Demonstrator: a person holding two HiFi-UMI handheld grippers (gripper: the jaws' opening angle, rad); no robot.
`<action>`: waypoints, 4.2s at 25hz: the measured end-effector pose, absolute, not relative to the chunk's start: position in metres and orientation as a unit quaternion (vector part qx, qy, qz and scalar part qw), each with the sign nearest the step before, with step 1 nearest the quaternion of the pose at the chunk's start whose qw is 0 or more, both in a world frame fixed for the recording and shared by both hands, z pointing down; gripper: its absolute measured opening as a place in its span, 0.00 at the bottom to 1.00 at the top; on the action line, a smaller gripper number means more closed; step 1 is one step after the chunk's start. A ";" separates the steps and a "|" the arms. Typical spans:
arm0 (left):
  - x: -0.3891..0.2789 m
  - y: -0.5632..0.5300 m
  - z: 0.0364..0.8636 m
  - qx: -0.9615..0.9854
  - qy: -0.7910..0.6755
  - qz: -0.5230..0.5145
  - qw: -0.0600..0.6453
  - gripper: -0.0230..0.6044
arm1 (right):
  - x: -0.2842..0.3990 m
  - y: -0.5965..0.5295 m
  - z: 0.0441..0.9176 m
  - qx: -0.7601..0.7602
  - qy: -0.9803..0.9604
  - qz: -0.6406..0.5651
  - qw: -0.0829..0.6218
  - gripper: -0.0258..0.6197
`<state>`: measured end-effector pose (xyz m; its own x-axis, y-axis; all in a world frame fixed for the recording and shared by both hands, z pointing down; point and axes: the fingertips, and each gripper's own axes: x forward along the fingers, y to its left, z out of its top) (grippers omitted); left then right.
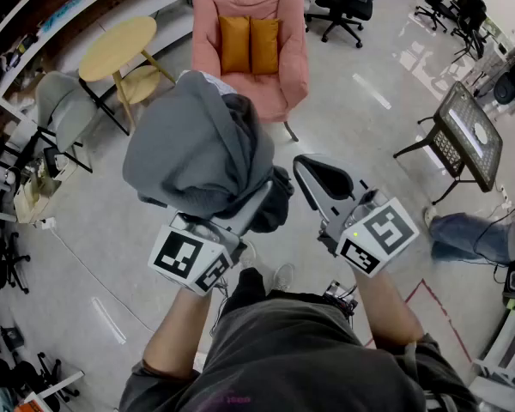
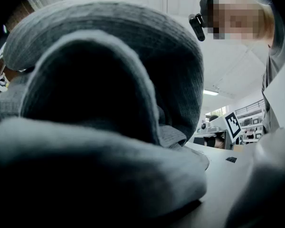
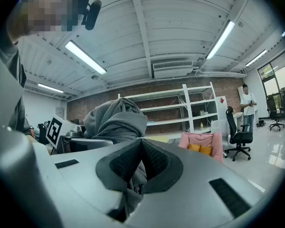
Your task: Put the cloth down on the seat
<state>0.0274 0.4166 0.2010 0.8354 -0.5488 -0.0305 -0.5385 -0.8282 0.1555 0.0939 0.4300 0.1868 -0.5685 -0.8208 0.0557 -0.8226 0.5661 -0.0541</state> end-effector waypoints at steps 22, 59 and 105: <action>-0.018 0.329 0.235 0.947 -0.302 -0.025 0.111 0.54 | 0.070 0.341 0.216 0.475 -0.876 0.088 0.009 0.06; 0.005 0.044 0.278 0.934 -0.323 -0.006 0.154 0.54 | 0.088 0.047 0.264 0.446 -0.884 0.138 0.010 0.07; -0.055 -0.347 0.640 0.746 -0.469 -0.057 0.469 0.55 | 0.042 -0.294 0.488 0.358 -0.873 0.280 0.177 0.07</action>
